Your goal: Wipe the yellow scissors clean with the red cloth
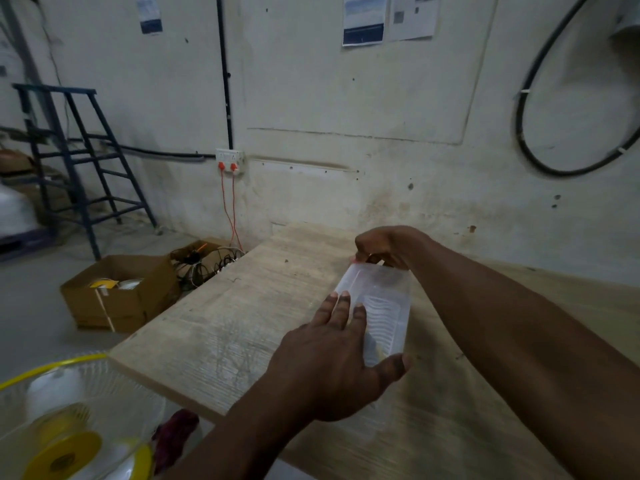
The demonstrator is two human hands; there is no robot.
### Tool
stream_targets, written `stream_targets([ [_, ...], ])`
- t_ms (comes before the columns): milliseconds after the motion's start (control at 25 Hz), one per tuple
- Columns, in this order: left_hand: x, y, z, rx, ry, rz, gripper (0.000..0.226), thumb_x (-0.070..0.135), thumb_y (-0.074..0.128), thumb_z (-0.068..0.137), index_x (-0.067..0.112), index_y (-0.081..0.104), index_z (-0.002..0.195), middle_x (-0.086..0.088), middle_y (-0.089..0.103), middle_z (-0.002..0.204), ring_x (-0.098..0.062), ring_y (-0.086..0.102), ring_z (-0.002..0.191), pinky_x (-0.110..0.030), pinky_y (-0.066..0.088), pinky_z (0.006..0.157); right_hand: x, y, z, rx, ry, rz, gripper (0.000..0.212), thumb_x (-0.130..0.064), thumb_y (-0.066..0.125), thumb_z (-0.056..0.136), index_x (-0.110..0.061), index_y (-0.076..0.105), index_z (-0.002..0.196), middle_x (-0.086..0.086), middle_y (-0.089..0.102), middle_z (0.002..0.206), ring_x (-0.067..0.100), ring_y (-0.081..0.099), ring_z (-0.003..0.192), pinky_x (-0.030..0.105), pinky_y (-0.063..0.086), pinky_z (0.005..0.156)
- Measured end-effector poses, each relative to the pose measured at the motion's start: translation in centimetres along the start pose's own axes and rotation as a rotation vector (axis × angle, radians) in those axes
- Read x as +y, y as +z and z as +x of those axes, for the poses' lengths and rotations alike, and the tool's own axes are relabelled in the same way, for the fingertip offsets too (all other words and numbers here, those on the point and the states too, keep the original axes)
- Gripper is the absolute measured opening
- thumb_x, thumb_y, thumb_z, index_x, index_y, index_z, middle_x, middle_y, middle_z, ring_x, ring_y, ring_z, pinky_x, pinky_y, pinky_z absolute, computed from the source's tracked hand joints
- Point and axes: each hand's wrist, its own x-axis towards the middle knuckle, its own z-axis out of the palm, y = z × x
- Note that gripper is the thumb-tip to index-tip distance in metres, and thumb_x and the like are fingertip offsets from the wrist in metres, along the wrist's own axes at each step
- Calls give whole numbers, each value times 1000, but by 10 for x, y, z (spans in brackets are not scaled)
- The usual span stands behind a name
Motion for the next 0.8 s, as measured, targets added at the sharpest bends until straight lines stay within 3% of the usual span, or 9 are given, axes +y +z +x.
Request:
stream_targets([
  [80,-3,-3,0,35,-14,-43,107,93,16,83,26,-2,164,4,-10,172,-14,-10,157,-49,16,123,-5,7,-4,61,-41,-181,35,-28,51,108,1,66,121,21,64,136,34,63,120,46,51,104],
  [160,-7,-5,2,116,-13,-132,102,89,19,87,24,10,164,1,2,173,-14,0,158,-47,18,123,-1,19,-20,332,-139,-362,43,-45,60,102,-6,67,119,15,65,132,33,63,114,42,52,98],
  [240,-6,-2,0,189,-18,-160,93,83,21,93,22,21,163,-2,12,172,-16,8,158,-45,21,122,17,31,-34,596,-176,-330,53,-66,69,85,-21,70,113,8,70,127,35,62,118,45,53,98],
  [280,-5,0,0,193,-17,-115,89,80,21,95,21,21,163,-3,12,172,-18,8,158,-46,22,122,27,41,-49,646,-203,-283,57,-72,67,82,-28,70,118,4,71,128,35,59,124,49,50,102],
  [440,-5,6,5,148,0,6,86,72,18,99,14,17,163,-12,9,172,-25,6,159,-49,19,124,86,72,-134,679,-293,-228,59,-72,64,82,-38,66,130,-3,67,136,33,52,134,51,45,108],
  [560,-4,2,-3,220,-7,65,84,76,24,96,18,41,153,-11,37,162,-28,35,149,-51,38,115,155,96,-229,636,-232,-422,57,-69,59,89,-45,56,140,-5,54,151,33,37,146,52,37,114],
  [680,11,-16,-15,429,22,102,74,80,37,91,26,60,138,-2,64,140,-26,59,127,-46,48,103,222,113,-306,378,-109,-656,87,-92,20,85,-49,17,160,-8,10,174,31,-2,160,60,9,125],
  [760,38,-35,-21,514,98,-41,75,82,42,88,26,66,132,-3,69,133,-27,62,123,-44,50,101,267,97,-332,382,-19,-682,117,-101,-13,60,-46,3,162,-10,-3,175,31,-11,160,63,1,125],
  [800,56,-40,-25,526,167,-101,74,81,45,87,25,69,128,-3,71,129,-25,64,122,-42,51,101,290,85,-343,404,51,-698,120,-101,-18,56,-47,0,162,-9,-4,175,32,-11,160,64,0,124],
])
